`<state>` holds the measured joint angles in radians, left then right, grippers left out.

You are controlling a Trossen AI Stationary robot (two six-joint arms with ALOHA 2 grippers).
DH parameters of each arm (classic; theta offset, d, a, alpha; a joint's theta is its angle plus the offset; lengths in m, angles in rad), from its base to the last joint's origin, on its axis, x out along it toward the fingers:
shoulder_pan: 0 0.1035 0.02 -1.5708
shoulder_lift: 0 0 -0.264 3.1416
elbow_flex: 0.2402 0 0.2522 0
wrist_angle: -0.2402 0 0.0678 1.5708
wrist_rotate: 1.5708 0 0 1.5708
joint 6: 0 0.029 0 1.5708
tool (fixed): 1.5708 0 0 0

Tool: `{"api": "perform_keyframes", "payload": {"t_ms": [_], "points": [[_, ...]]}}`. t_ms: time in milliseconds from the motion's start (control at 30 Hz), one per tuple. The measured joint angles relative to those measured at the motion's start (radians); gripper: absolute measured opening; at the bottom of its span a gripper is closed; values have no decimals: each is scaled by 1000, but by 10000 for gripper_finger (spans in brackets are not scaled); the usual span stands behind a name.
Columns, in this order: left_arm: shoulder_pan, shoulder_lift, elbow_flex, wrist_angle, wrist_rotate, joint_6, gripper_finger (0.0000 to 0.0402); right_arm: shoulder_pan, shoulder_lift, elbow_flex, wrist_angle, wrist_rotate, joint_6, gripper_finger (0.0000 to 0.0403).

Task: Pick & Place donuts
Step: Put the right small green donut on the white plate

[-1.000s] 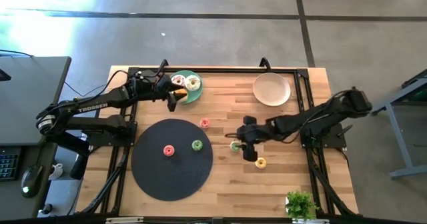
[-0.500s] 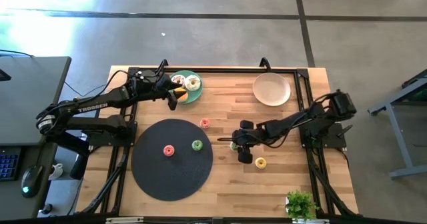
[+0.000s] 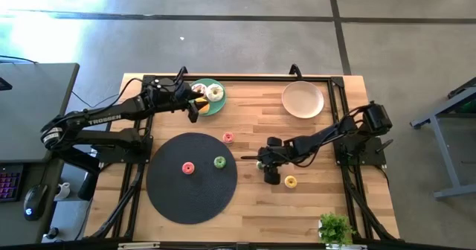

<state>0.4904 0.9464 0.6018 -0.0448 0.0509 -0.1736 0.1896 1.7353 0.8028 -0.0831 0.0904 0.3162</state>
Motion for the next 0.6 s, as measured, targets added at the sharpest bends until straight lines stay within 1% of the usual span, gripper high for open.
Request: {"api": "perform_keyframes", "payload": {"t_ms": [100,200,433,533,600], "points": [[0,16,0,-5,0,-16,207,0,2,0,0,6,31,200],[0,34,0,-9,0,-15,207,0,-2,0,-1,-8,46,179],[0,62,0,-10,-10,-17,207,1,-20,9,-16,-46,44,101],[0,62,0,-5,-1,-31,207,-13,-58,36,-71,-70,43,68],[0,62,0,5,12,-66,207,-34,-106,68,-149,-83,41,48]]}}
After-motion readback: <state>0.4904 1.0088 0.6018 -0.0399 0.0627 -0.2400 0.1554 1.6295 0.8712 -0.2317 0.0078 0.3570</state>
